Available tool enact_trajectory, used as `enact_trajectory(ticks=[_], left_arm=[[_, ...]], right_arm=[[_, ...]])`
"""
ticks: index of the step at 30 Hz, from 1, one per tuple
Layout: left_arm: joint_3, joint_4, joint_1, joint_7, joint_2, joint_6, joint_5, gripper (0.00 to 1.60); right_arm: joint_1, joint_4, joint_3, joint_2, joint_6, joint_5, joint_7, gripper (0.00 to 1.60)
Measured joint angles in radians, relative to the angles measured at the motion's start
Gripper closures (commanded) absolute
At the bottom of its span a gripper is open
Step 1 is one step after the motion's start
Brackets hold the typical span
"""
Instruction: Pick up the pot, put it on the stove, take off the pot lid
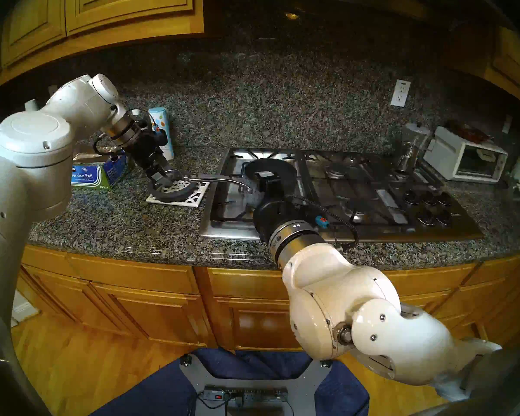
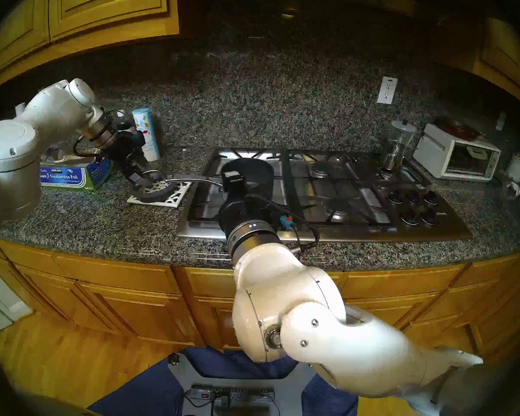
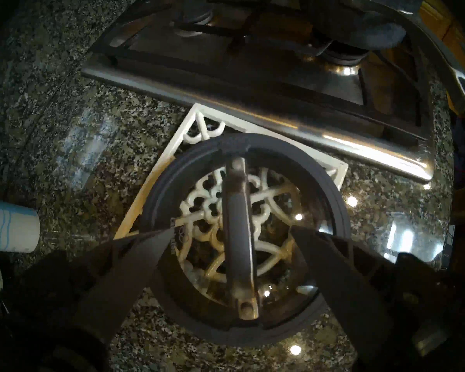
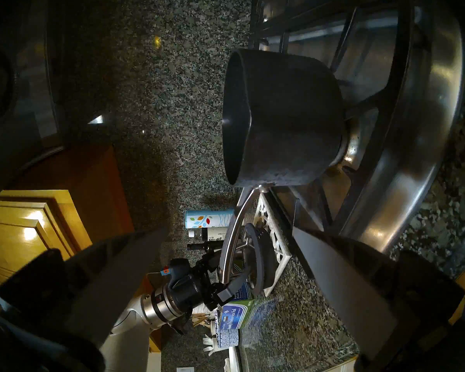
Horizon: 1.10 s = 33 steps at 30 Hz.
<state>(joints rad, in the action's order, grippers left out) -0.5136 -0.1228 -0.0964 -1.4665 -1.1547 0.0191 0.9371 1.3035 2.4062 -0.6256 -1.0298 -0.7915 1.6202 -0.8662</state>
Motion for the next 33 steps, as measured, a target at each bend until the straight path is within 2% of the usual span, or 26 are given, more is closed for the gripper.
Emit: enact_trajectory(ticks=[12,33], left_arm=[[0.009,0.003,-0.034,-0.018,0.016,-0.002,-0.007,0.00],[0.033,0.004,-0.089,-0.018,0.031,0.037,-0.004,0.00]], right_arm=[[0.000,0.000,0.000,0.000,0.000,0.000,0.000,0.00],[0.000,0.000,0.000,0.000,0.000,0.000,-0.001,0.00]])
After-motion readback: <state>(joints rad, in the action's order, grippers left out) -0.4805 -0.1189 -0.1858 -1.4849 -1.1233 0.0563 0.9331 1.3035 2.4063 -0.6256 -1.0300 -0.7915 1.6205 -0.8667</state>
